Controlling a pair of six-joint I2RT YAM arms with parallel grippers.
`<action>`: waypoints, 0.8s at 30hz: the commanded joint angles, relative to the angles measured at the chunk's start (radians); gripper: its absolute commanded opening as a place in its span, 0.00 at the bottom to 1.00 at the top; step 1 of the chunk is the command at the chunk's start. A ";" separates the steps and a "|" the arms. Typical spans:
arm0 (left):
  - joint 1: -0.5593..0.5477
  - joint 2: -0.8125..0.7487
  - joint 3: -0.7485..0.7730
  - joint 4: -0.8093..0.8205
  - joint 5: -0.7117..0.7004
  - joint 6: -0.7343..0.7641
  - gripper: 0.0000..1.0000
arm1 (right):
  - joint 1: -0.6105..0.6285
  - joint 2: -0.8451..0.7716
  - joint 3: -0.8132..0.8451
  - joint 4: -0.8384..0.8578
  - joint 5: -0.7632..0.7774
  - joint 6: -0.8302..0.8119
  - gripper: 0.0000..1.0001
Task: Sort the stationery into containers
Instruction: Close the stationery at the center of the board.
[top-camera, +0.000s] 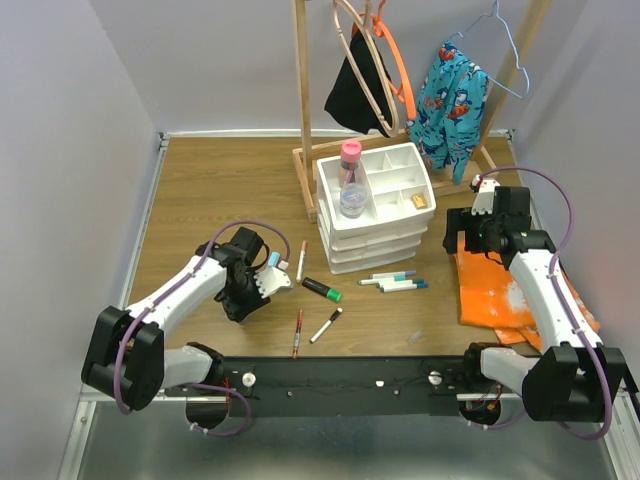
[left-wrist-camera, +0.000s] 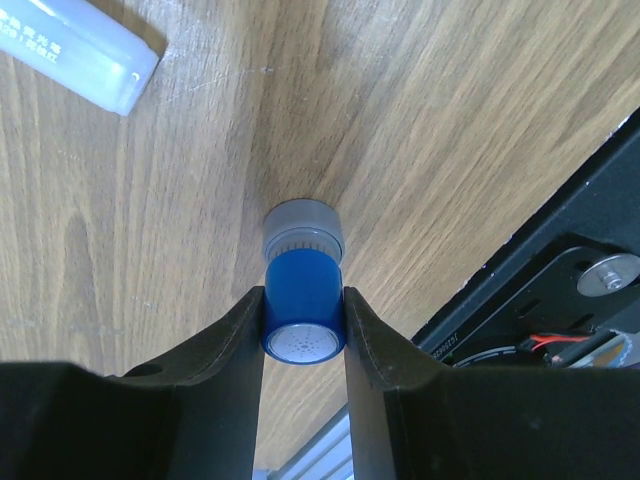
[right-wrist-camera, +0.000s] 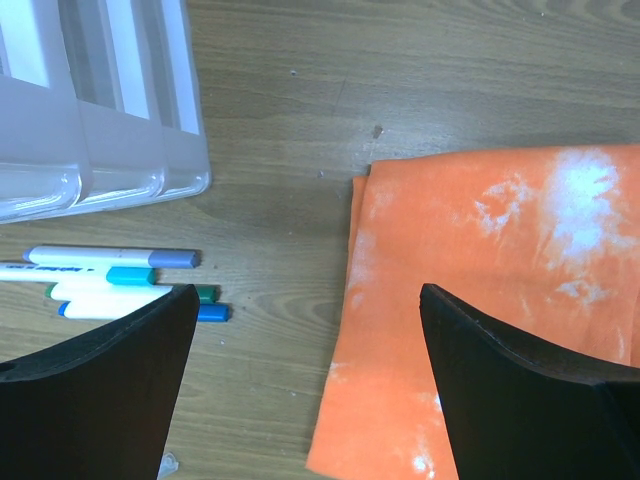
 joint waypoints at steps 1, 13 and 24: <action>-0.017 0.008 -0.050 0.061 0.002 -0.054 0.30 | -0.005 -0.019 -0.012 0.017 -0.015 0.015 0.99; -0.017 -0.035 0.020 0.011 0.011 -0.058 0.27 | -0.005 -0.025 -0.004 0.017 -0.015 0.006 0.99; -0.095 0.059 0.800 -0.400 0.128 -0.041 0.27 | -0.005 -0.042 0.002 0.017 -0.006 -0.003 0.99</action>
